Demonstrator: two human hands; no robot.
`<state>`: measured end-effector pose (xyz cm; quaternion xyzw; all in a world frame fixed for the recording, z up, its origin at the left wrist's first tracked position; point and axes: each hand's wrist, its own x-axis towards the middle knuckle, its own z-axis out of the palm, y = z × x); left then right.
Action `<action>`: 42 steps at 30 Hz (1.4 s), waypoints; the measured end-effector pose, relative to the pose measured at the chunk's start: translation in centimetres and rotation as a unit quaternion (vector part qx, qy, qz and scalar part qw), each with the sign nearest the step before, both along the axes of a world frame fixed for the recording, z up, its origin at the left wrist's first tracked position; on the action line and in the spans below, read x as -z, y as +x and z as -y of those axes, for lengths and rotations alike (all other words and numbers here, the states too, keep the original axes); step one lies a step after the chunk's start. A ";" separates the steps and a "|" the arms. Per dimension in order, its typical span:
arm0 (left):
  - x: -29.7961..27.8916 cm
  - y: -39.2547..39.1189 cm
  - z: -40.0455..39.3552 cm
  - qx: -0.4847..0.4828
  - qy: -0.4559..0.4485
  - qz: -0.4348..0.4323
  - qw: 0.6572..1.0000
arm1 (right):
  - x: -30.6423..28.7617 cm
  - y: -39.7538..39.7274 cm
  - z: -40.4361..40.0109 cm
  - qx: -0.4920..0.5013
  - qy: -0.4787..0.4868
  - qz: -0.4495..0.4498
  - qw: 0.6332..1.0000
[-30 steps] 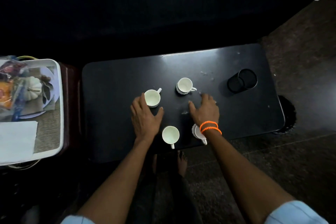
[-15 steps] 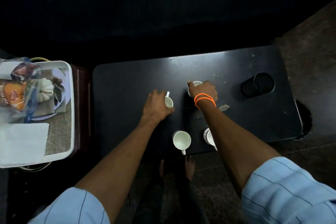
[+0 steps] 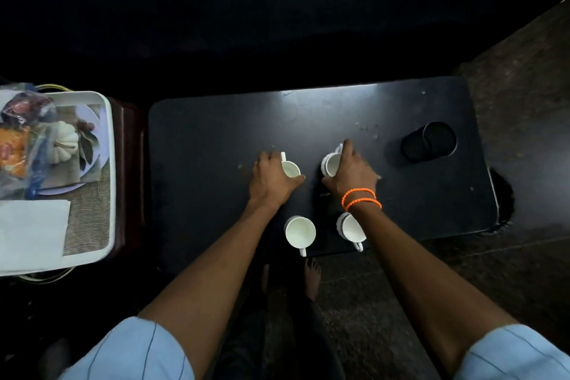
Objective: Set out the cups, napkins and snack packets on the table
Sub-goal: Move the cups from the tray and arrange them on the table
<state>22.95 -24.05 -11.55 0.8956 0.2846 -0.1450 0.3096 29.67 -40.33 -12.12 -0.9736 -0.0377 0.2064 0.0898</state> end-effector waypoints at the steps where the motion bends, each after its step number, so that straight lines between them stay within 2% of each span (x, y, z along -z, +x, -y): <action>1: 0.2 0.0 0.4 -0.001 -0.001 0.001 1.000 | 0.0 -0.1 0.4 -0.002 0.002 0.001 1.000; 9: 1.1 0.0 2.3 -0.011 0.026 0.018 0.999 | 0.2 0.5 2.5 -0.045 0.003 -0.024 0.999; 19: 2.1 0.0 2.7 -0.010 0.019 0.031 0.999 | 0.2 1.0 3.3 -0.047 0.052 -0.042 0.997; 22: 2.0 -1.0 3.0 -0.027 0.013 0.066 0.997 | 0.0 0.1 3.7 -0.007 0.062 -0.031 0.998; 26: 1.4 -4.6 4.6 -0.068 0.055 0.086 0.992 | -0.1 -3.0 5.1 0.062 0.038 -0.044 0.996; 30: 1.4 -8.6 7.1 -0.065 0.068 0.050 0.994 | 0.1 -6.7 6.4 0.097 0.010 -0.074 0.993; 35: 1.9 -11.2 9.2 0.007 0.048 -0.016 0.999 | 0.7 -9.2 7.2 0.087 0.037 -0.099 0.991; 42: 2.2 -11.2 9.3 0.026 0.049 -0.018 0.998 | 1.0 -9.6 7.4 0.092 0.079 -0.070 0.990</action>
